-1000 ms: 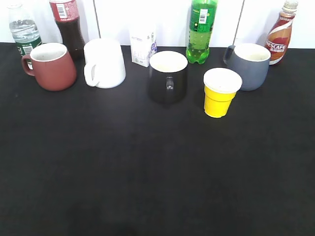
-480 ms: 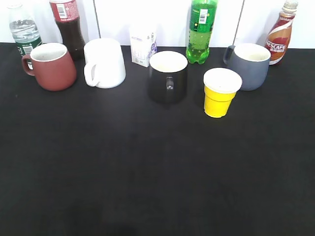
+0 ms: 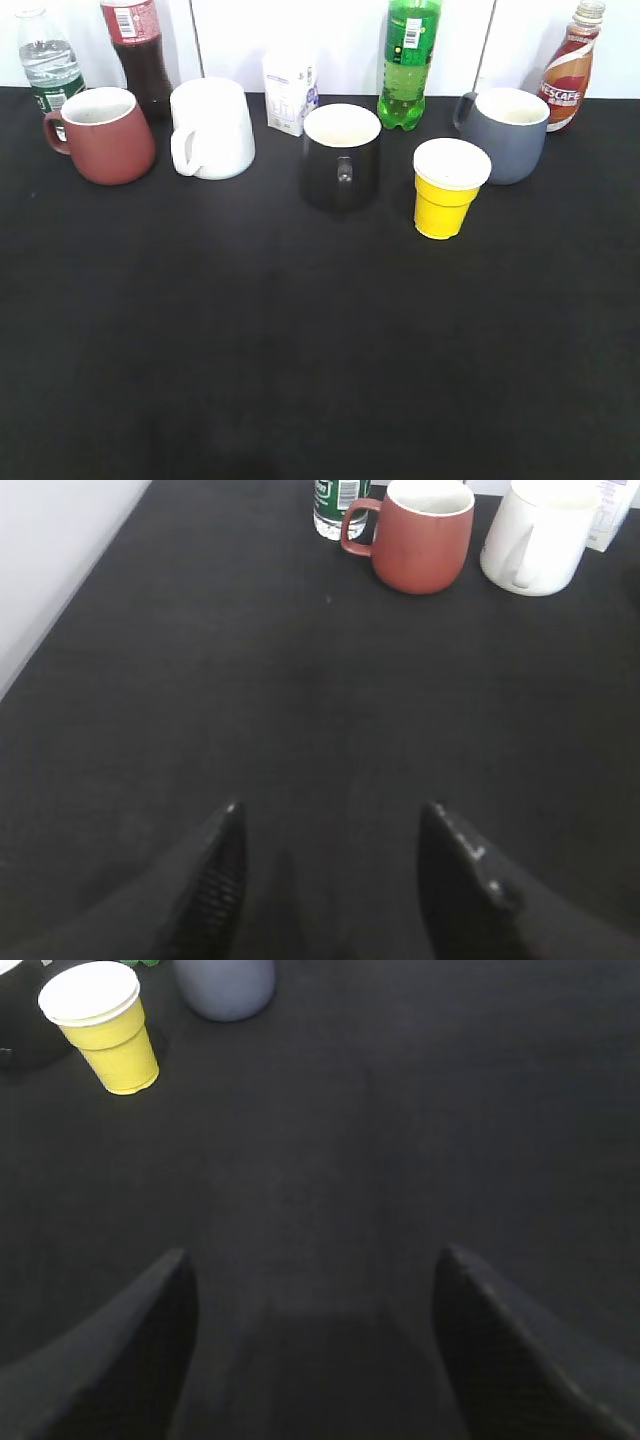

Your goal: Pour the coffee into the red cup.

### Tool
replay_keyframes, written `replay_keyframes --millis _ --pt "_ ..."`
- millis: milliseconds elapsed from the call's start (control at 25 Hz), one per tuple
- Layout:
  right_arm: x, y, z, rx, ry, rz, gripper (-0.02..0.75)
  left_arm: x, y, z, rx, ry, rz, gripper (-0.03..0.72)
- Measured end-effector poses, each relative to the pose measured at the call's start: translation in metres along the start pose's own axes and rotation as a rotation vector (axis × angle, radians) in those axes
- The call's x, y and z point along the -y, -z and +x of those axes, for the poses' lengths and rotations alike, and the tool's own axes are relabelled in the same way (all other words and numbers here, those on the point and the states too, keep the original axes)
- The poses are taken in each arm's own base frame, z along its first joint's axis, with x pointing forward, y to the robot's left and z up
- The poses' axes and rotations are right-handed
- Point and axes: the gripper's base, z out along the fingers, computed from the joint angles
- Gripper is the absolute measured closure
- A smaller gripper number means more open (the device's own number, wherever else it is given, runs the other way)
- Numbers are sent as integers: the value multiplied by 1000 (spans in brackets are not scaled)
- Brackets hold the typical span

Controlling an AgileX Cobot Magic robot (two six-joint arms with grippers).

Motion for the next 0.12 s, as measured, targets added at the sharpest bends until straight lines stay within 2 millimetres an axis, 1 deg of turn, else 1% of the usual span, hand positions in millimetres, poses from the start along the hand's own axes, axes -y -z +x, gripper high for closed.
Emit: replay_keyframes --millis 120 --pt "0 0 0 0 0 0 167 0 0 0 0 0 0 332"
